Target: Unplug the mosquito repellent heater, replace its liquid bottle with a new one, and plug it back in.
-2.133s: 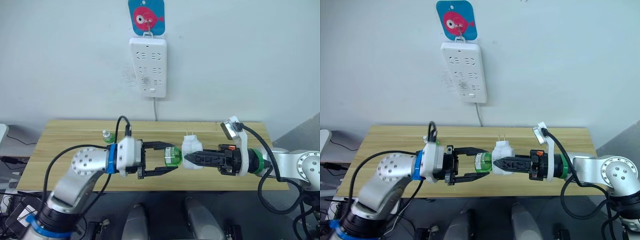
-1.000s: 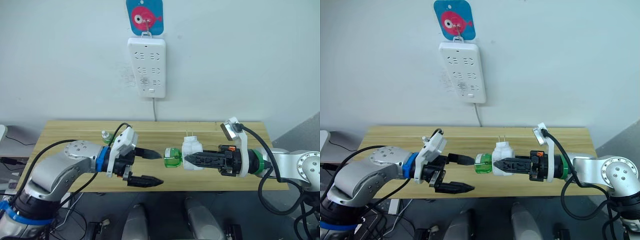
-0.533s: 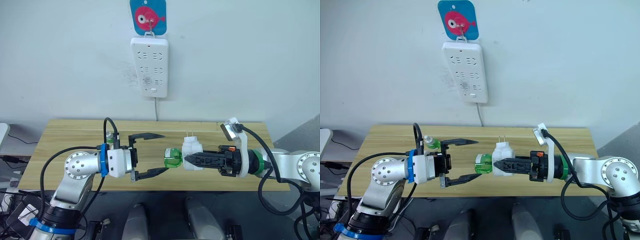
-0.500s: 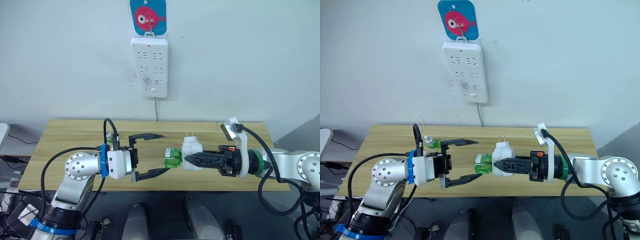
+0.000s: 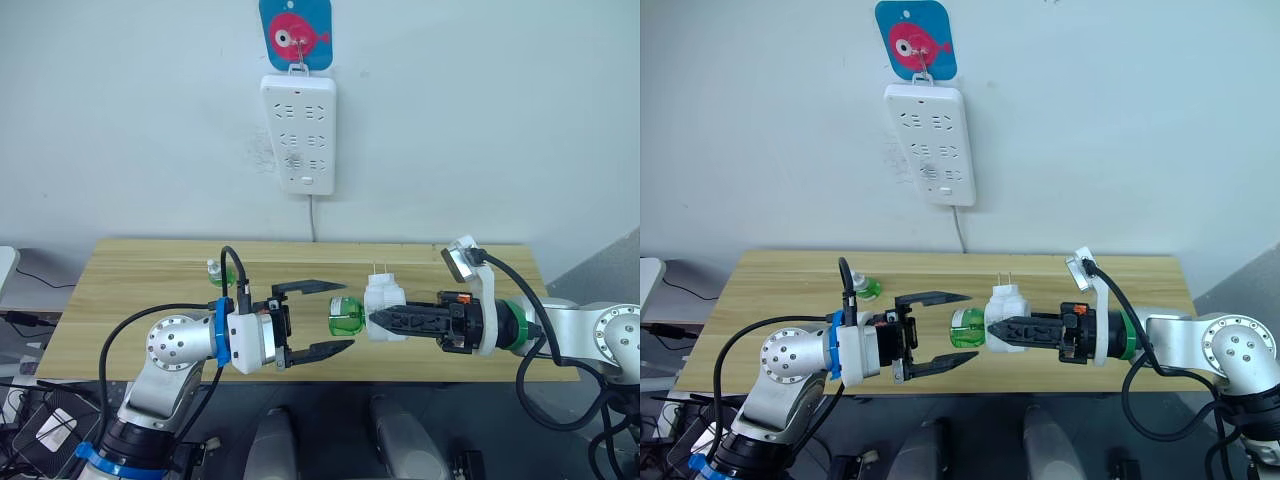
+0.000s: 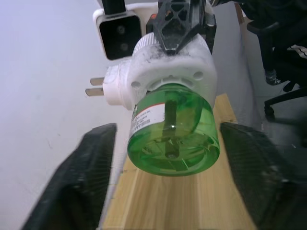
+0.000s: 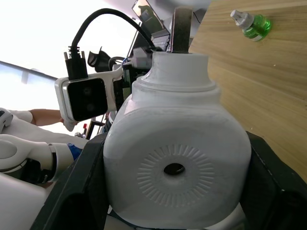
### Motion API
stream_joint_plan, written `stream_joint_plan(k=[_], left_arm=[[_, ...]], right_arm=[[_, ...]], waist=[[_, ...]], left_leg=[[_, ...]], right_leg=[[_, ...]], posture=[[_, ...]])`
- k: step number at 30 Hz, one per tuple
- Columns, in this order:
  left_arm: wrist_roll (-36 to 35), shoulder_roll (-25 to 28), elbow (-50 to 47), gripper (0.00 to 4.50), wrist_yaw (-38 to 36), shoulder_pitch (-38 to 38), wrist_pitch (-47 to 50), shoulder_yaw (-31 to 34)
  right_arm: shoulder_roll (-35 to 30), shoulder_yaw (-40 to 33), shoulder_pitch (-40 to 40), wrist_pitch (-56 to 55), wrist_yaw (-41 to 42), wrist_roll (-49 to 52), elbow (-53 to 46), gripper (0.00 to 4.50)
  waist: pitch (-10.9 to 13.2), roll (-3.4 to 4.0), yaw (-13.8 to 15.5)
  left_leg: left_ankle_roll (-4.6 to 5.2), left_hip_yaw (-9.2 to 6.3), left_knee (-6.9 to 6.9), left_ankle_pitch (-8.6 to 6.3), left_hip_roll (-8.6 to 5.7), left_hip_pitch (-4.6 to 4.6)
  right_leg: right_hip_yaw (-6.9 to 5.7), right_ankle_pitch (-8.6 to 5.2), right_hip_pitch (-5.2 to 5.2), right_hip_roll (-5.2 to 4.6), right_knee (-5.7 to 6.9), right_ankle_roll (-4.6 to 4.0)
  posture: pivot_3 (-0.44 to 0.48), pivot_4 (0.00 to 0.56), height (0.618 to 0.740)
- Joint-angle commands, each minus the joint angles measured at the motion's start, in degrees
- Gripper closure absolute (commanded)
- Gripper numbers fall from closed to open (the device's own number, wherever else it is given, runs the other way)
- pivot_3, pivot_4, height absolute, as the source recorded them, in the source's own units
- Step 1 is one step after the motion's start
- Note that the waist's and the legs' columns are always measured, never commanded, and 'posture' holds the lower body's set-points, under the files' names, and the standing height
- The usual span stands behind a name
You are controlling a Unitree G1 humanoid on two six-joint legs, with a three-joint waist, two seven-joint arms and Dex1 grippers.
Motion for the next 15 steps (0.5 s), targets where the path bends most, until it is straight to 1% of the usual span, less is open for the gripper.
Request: stream_joint_plan(k=[1,2,4,6,7,9,10,11,12,15], left_arm=[[-1.28,0.24,-2.83,2.13,0.75,-0.22,2.69,-0.76],[-1.90,0.45,-3.42,2.27,0.60,-0.62,3.62,-0.70],[-3.23,1.22,-4.76,2.27,-0.08,-1.28,5.84,-0.56],[-5.45,2.52,-6.82,2.27,-0.55,-1.96,10.39,-0.58],[-9.14,5.17,-8.98,2.27,0.01,-3.06,20.20,-1.22],[-19.97,10.08,-11.49,2.27,2.16,-6.24,40.56,-1.31],[-24.69,11.91,-11.89,2.27,2.52,-7.91,47.81,-1.00],[-27.57,12.78,-12.05,2.27,2.79,-9.07,51.81,-0.55],[-32.06,13.86,-10.78,2.27,2.43,-11.11,56.98,0.43],[-42.40,16.25,-6.01,2.27,1.83,-16.75,69.86,3.42]], right_arm=[[-0.04,-1.45,-0.05,-0.65,0.22,2.04,-2.09,1.46],[-0.02,-1.43,-0.10,-0.64,0.21,2.03,-2.07,1.46],[-0.02,-1.44,-0.12,-0.57,0.24,2.00,-2.05,1.46],[-0.10,-1.48,-0.06,-0.46,0.36,1.88,-2.02,1.46],[-0.22,-1.50,-0.01,-0.27,0.61,1.68,-1.95,1.46],[-0.34,-1.43,0.02,0.09,1.00,1.41,-1.84,1.46],[-0.36,-1.38,0.02,0.23,1.14,1.32,-1.81,1.46],[-0.36,-1.35,0.01,0.30,1.25,1.26,-1.79,1.46],[-0.37,-1.26,0.02,0.45,1.44,1.11,-1.84,1.46],[-0.57,-1.24,0.14,0.69,1.81,0.91,-1.95,1.46]], waist=[[0.00,0.00,-0.05],[0.00,0.00,-0.11],[0.00,0.00,-0.22],[0.00,0.00,-0.37],[0.00,0.00,-0.41],[0.05,-0.05,-0.43],[0.06,-0.03,-0.41],[0.07,-0.02,-0.45],[0.07,-0.01,-0.49],[0.11,-0.05,-0.52]], left_leg=[[0.00,0.00,0.00,0.00,0.00,0.00],[0.00,0.00,0.00,0.00,0.00,0.00],[0.00,-0.01,0.00,0.00,0.00,0.00],[0.00,-0.02,0.01,0.00,0.00,0.00],[0.00,-0.02,0.01,0.00,0.00,0.00],[0.00,-0.09,0.01,0.00,0.02,-0.01],[0.00,-0.13,0.02,0.00,0.02,0.00],[0.00,-0.14,0.02,0.00,0.02,0.00],[0.00,-0.15,0.02,0.00,0.02,0.00],[0.00,-0.16,0.00,0.00,0.01,0.00]], right_leg=[[0.00,0.00,0.00,0.00,0.00,0.00],[0.00,0.00,0.00,0.00,0.00,0.00],[-0.01,0.00,0.00,0.00,0.00,0.00],[-0.01,0.00,0.00,0.01,0.01,0.00],[0.00,0.00,0.00,0.01,0.01,0.01],[-0.05,0.00,0.00,0.04,0.05,0.01],[-0.09,-0.01,0.01,0.05,0.04,0.01],[-0.10,-0.01,0.02,0.04,0.07,0.01],[-0.11,-0.01,0.02,0.05,0.06,0.01],[-0.15,-0.01,0.01,0.07,0.04,0.02]], posture=[[-0.195,0.255,0.740],[-0.195,0.255,0.740],[-0.191,0.255,0.740],[-0.188,0.254,0.740],[-0.182,0.255,0.740],[-0.177,0.253,0.740],[-0.177,0.253,0.740],[-0.174,0.252,0.740],[-0.176,0.251,0.740],[-0.180,0.251,0.740]])
